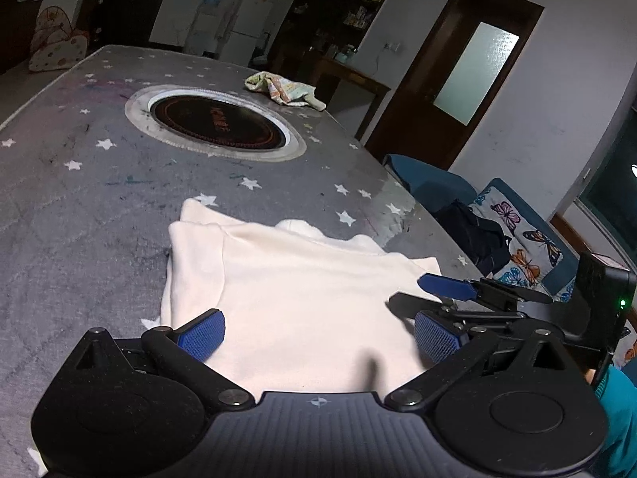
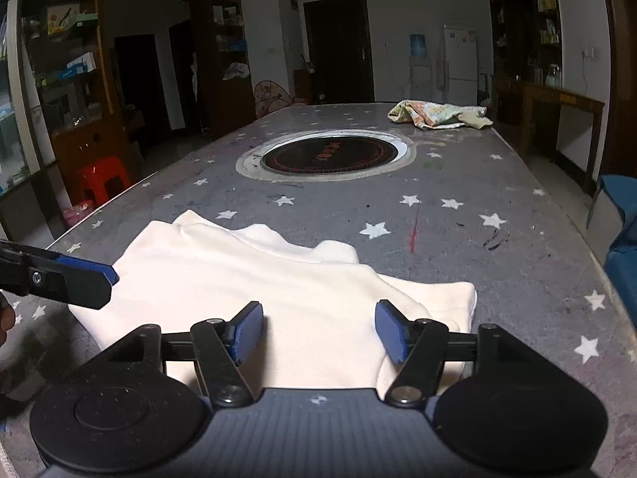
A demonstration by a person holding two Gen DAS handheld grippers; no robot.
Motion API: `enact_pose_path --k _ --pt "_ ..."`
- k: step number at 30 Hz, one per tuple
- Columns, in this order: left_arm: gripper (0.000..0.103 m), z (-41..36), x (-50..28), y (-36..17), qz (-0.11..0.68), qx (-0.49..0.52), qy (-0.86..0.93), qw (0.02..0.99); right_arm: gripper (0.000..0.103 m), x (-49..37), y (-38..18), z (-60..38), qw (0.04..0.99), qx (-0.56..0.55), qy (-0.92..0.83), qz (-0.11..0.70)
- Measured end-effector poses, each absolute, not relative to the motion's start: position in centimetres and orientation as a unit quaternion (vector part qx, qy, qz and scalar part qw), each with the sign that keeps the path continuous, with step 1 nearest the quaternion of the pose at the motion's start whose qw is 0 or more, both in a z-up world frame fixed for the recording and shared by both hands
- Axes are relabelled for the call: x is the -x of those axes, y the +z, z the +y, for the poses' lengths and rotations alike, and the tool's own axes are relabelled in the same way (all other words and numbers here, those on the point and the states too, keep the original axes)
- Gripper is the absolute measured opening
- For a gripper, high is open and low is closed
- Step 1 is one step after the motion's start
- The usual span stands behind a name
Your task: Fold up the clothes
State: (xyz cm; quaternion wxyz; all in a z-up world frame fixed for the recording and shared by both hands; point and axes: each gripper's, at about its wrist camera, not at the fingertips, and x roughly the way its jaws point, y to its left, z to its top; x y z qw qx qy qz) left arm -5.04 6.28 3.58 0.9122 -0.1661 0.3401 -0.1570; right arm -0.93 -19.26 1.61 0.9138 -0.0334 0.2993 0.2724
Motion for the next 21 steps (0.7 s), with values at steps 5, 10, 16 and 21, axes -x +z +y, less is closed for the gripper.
enact_pose_path --k 5,10,16,21 --pt "0.103 6.6 5.0 3.7 0.342 0.169 -0.138 0.914 0.076 1.5 1.8 -18.9 0.914 0.038 0.276 0.296" --pt "0.103 6.9 5.1 3.7 0.352 0.163 -0.114 0.915 0.083 2.0 1.9 -18.6 0.914 0.044 0.274 0.294" --pt "0.103 7.4 5.4 3.5 0.364 0.153 -0.084 0.915 0.087 2.7 2.3 -18.1 0.916 0.052 0.275 0.288" --pt "0.103 7.6 6.0 3.6 0.367 0.151 -0.07 0.915 0.088 3.5 2.3 -17.7 0.915 0.058 0.278 0.287"
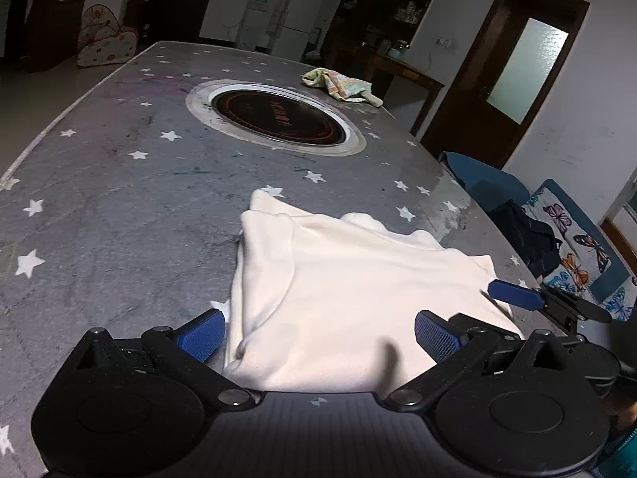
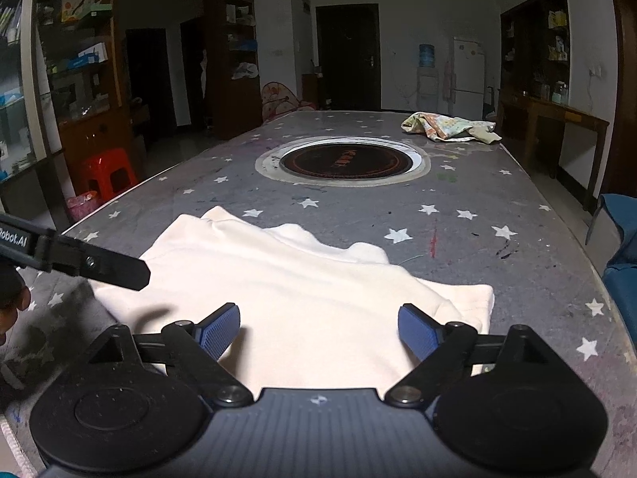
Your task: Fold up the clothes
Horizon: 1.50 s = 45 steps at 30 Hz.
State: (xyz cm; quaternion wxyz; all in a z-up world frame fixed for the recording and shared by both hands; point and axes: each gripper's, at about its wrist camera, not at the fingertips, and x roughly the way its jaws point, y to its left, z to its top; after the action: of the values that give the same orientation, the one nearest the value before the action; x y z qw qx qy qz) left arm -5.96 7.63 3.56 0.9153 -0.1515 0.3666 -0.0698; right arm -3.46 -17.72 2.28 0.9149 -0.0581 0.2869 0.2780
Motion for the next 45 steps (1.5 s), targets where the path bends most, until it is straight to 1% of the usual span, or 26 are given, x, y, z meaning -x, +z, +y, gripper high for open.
enact_pose_path --k 10,18,30,40,43,45 --pt "0.103 7.5 8.0 4.5 0.357 0.139 -0.05 0.922 0.093 5.9 3.2 -17.5 0.917 0.071 0.283 0.271" --pt "0.103 7.4 10.6 5.1 0.347 0.131 -0.037 0.928 0.103 8.7 3.6 -17.3 0.918 0.081 0.289 0.259" --pt "0.103 6.4 13.7 5.2 0.334 0.108 -0.012 0.936 0.103 11.3 3.3 -18.2 0.919 0.073 0.29 0.258" --pt "0.103 6.9 14.1 5.5 0.325 0.105 0.016 0.94 0.103 12.5 3.4 -17.8 0.919 0.086 0.294 0.246" --pt "0.103 7.7 13.9 5.5 0.323 0.122 0.017 0.938 0.098 12.8 3.7 -17.2 0.921 0.093 0.297 0.233" --pt "0.103 8.4 13.7 5.5 0.327 0.136 0.019 0.935 0.092 12.7 3.9 -16.8 0.92 0.094 0.302 0.232"
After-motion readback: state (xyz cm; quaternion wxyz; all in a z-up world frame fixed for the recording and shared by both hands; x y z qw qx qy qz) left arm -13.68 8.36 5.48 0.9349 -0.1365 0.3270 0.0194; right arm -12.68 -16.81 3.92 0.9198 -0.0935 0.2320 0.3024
